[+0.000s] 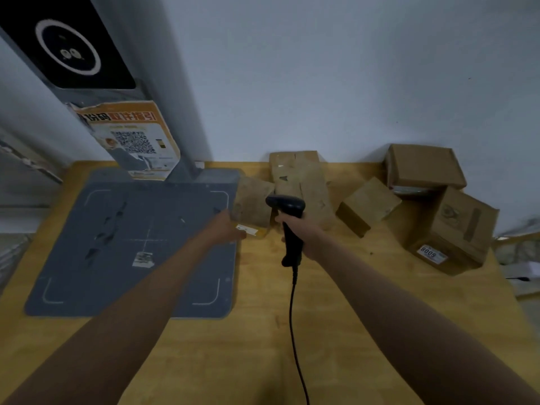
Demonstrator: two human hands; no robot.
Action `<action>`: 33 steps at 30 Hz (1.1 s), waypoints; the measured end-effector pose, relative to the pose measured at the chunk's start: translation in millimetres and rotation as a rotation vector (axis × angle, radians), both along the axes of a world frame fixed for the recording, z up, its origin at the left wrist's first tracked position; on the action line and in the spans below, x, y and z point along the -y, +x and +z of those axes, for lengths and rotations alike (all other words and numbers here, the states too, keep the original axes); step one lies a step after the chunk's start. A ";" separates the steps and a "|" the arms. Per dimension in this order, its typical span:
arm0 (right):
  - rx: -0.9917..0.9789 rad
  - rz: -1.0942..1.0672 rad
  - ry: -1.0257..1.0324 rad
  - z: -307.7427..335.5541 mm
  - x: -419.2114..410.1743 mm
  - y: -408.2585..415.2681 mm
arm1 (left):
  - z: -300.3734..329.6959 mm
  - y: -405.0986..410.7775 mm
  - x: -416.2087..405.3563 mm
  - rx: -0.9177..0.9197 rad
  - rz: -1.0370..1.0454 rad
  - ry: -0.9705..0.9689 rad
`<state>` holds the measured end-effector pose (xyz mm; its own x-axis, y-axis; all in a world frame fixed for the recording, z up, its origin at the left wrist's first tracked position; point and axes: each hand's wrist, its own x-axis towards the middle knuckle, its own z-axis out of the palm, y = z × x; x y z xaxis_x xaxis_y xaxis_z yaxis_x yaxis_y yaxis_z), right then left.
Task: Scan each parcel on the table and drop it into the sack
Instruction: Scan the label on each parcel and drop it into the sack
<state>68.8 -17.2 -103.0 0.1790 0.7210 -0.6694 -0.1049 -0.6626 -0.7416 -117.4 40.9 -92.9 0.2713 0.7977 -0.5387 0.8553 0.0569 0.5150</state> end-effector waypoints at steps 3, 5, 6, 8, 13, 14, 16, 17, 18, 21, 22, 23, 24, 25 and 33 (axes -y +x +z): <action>-0.050 -0.017 -0.033 -22.5 -4.1 -8.4 | -13.8 -0.7 -10.1 0.128 0.125 -0.075; -0.097 -0.012 -0.039 -33.2 -6.7 -13.1 | -22.0 -1.3 -13.4 0.194 0.204 -0.106; -0.116 -0.010 -0.035 -36.4 -8.3 -14.8 | -25.3 -0.9 -13.9 0.211 0.225 -0.106; -0.142 -0.006 -0.004 -39.4 -11.6 -17.0 | -28.6 2.6 -12.6 0.225 0.223 -0.119; -0.172 0.020 0.040 -41.7 -8.0 -16.7 | -33.8 -0.1 -3.6 0.291 0.229 -0.152; -0.174 0.032 0.050 -41.1 -3.1 -15.8 | -34.5 -3.1 0.0 0.311 0.233 -0.163; -0.188 0.049 0.086 -39.4 11.2 -13.7 | -33.6 -9.1 11.1 0.346 0.244 -0.179; -0.198 0.053 0.101 -37.7 20.6 -12.7 | -31.1 -12.0 19.5 0.351 0.246 -0.179; -0.206 0.063 0.110 -35.2 31.6 -12.0 | -29.0 -15.5 29.6 0.368 0.244 -0.169; -0.206 0.085 0.101 -24.6 72.6 -9.9 | -23.9 -25.1 69.6 0.384 0.245 -0.199; -0.210 0.077 0.095 -20.4 88.3 -9.6 | -22.8 -27.9 86.7 0.392 0.236 -0.207; -0.212 0.068 0.090 -16.4 105.5 -9.7 | -21.7 -30.3 104.8 0.391 0.218 -0.205; -0.214 0.055 0.085 -12.6 123.9 -10.2 | -20.6 -32.9 123.7 0.387 0.201 -0.199; -0.220 0.043 0.088 -9.2 142.6 -11.3 | -20.9 -36.1 142.0 0.378 0.192 -0.203; -0.236 -0.059 0.093 -3.3 274.5 -26.2 | -21.2 -47.8 253.4 0.379 0.153 -0.273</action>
<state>42.6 -291.7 -106.3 0.0688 0.7746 -0.6287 -0.3188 -0.5801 -0.7496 -165.2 -212.5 -114.1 0.3795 0.6871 -0.6195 0.5819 0.3434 0.7372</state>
